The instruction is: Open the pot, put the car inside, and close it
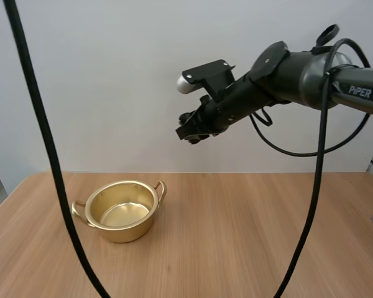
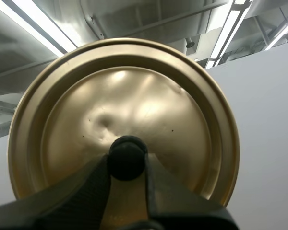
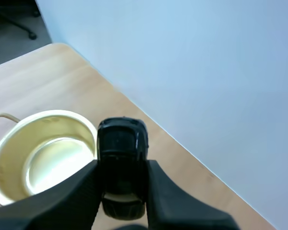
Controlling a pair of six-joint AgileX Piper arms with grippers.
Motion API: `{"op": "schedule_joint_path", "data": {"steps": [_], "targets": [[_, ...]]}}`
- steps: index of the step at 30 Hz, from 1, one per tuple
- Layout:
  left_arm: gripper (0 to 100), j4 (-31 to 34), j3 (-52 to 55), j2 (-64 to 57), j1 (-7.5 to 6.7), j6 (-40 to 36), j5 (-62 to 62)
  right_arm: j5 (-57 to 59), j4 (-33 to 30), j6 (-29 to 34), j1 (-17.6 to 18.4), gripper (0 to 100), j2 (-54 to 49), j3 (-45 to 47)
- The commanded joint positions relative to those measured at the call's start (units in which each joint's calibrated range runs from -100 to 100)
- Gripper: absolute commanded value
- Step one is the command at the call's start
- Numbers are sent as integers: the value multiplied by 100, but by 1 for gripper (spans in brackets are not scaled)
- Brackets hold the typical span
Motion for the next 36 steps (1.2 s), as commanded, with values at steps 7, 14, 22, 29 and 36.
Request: {"op": "schedule_joint_path", "data": {"steps": [7, 14, 22, 29, 36], "targets": [[0, -18, -847, 236, 3, -7, 2418, -1091, -160, 2, 1329, 0, 830, -26], [0, 110, -924, 396, 32, -7, 3443, -1358, -562, 2, 1633, 0, 1711, -26], [0, 325, -935, 396, 73, -7, 3742, -2156, -1165, 2, 1780, 0, 2501, -32], [0, 462, -935, 396, 73, -7, 3760, -2123, -1291, 2, 1780, 0, 3237, -501], [0, 811, -935, 396, 73, -7, 3766, -2176, -1359, 2, 1780, 0, 3703, -653]]}}
